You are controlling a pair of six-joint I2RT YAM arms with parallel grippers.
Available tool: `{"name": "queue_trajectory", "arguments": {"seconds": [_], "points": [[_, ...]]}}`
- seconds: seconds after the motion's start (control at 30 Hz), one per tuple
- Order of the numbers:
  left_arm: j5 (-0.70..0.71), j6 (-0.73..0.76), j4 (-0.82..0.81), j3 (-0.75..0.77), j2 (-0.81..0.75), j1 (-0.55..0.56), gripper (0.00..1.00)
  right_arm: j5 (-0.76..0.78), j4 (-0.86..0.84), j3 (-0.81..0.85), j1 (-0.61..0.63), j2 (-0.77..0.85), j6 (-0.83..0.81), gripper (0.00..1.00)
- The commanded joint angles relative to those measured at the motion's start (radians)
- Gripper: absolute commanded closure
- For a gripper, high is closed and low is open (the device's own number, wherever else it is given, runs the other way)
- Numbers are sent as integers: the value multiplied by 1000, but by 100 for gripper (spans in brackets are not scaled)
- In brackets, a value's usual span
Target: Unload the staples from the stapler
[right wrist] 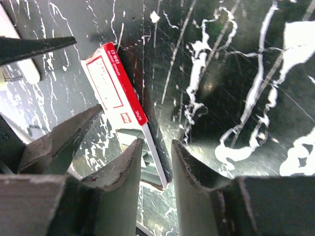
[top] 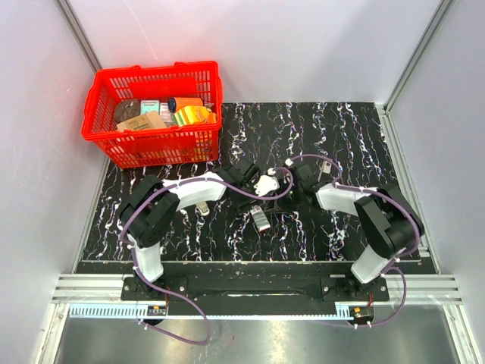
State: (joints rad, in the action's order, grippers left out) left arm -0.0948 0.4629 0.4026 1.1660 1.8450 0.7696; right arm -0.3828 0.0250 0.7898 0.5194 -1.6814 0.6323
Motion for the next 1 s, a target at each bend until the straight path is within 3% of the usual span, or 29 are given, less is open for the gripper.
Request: {"name": "queue_trajectory", "arguments": {"seconds": [0.0,0.23,0.4,0.6,0.73,0.83,0.97], "points": [[12,25,19,29,13,3,33,108,76,-27,8,123,-34,62],[-16,49,79,38,-47,-19,24,102,55,-159,8,248,-5,69],[-158,46,191,102,-89,-93,18,78,9,-250,13,313,23,71],[-198,-30,223,191,-29,-122,17,59,-49,-207,14,322,-6,59],[-184,-111,212,256,34,-144,19,74,-68,-167,36,295,-51,36],[-154,-139,214,293,80,-150,20,139,-60,-141,89,273,-88,26],[-201,-161,240,339,123,-171,22,218,-83,-133,162,255,-140,20]]}}
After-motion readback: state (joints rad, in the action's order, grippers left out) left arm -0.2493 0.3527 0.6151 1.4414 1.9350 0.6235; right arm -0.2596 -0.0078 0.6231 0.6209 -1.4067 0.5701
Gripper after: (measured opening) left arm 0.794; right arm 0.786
